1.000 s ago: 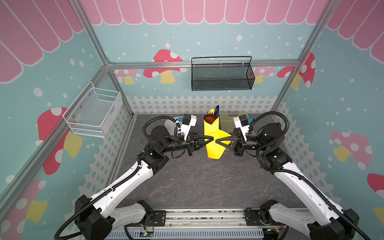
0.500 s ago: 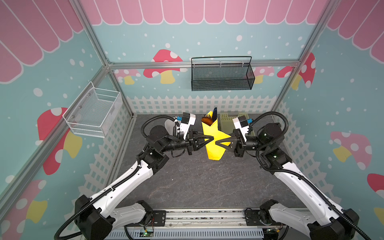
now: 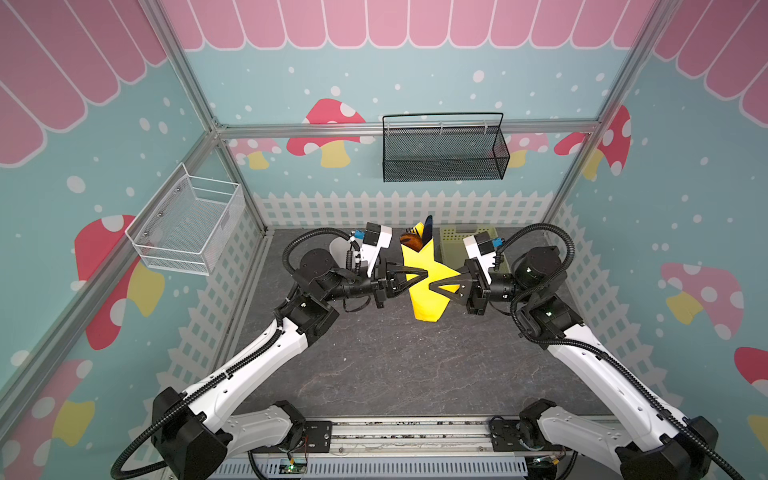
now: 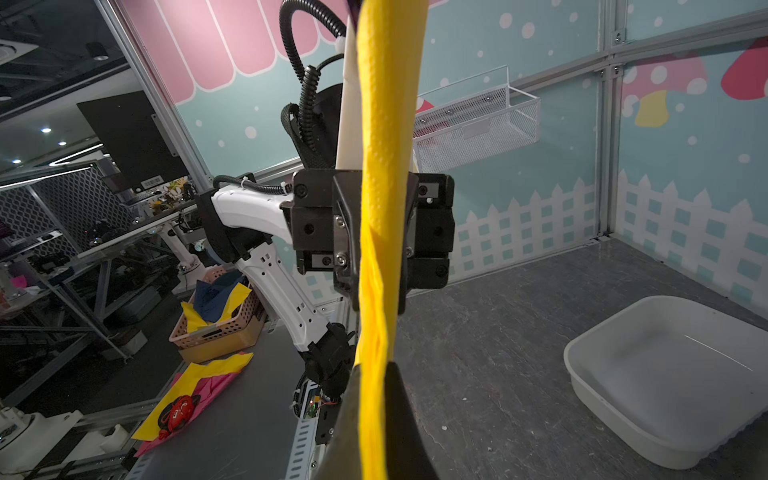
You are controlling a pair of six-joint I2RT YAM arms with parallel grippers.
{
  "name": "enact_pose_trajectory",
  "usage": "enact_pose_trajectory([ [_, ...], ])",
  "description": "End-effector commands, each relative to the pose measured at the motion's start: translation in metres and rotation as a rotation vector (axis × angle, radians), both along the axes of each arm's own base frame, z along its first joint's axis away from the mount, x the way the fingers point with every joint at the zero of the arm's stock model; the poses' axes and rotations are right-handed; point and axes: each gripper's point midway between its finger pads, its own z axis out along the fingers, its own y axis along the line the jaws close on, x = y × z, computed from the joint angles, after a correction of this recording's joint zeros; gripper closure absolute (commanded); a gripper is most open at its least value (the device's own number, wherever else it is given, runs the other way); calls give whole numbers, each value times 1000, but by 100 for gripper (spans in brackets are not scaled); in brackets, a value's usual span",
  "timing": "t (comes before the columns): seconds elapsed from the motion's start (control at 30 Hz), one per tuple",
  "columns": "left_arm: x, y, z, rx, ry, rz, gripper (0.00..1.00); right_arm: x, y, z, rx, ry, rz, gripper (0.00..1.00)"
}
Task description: Place the utensils on the paper napkin and roll it up
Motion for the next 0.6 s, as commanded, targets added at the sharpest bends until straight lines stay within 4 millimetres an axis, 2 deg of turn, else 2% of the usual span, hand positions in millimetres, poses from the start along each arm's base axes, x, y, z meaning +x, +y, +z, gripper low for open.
enact_pose_trajectory([
  [0.0, -2, 7, 16, -21, -57, 28, 100, 5, -9, 8, 11, -44, -118, 79],
  [0.1, 9, 10, 14, -1, -45, 102, 100, 17, -22, 6, -25, -26, -271, 70],
  [0.2, 23, 13, 12, 35, -40, 183, 100, 18, -37, 15, -17, -13, -377, 68],
  [0.37, 39, 16, 7, 69, -29, 275, 100, 13, -49, 23, -7, 2, -438, 67],
  [0.47, 41, 14, 5, 77, -18, 271, 100, 1, -42, 25, 16, 2, -353, 64],
  [0.57, 39, 14, 8, 63, -15, 259, 100, -5, -25, 11, -16, 38, -252, 64],
])
